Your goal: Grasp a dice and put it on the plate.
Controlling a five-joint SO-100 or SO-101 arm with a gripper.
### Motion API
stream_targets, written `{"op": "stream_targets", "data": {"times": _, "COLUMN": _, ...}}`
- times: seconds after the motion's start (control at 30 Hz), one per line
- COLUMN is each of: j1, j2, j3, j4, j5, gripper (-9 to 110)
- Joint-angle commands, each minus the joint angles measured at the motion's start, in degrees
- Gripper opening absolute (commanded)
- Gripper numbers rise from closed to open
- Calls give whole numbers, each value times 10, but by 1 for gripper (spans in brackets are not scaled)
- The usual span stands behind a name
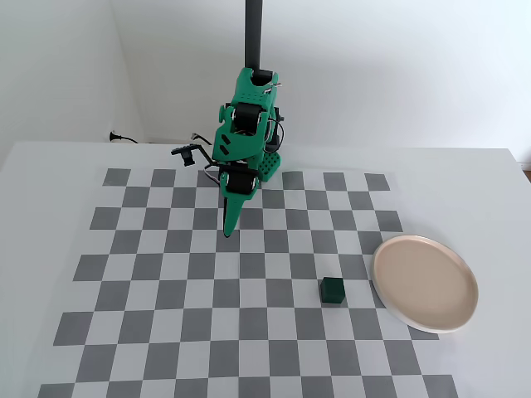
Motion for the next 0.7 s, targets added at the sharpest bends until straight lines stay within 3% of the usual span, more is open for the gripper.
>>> {"op": "stream_targets", "data": {"times": 0.0, "j1": 3, "j2": 4, "j3": -22, "j4": -25, "j5": -91, "gripper": -4}}
{"op": "stream_targets", "data": {"times": 0.07, "j1": 11, "j2": 4, "j3": -21, "j4": -33, "j5": -164, "gripper": -4}}
{"op": "stream_targets", "data": {"times": 0.67, "j1": -54, "j2": 6, "j3": -12, "j4": -96, "j5": -468, "gripper": -4}}
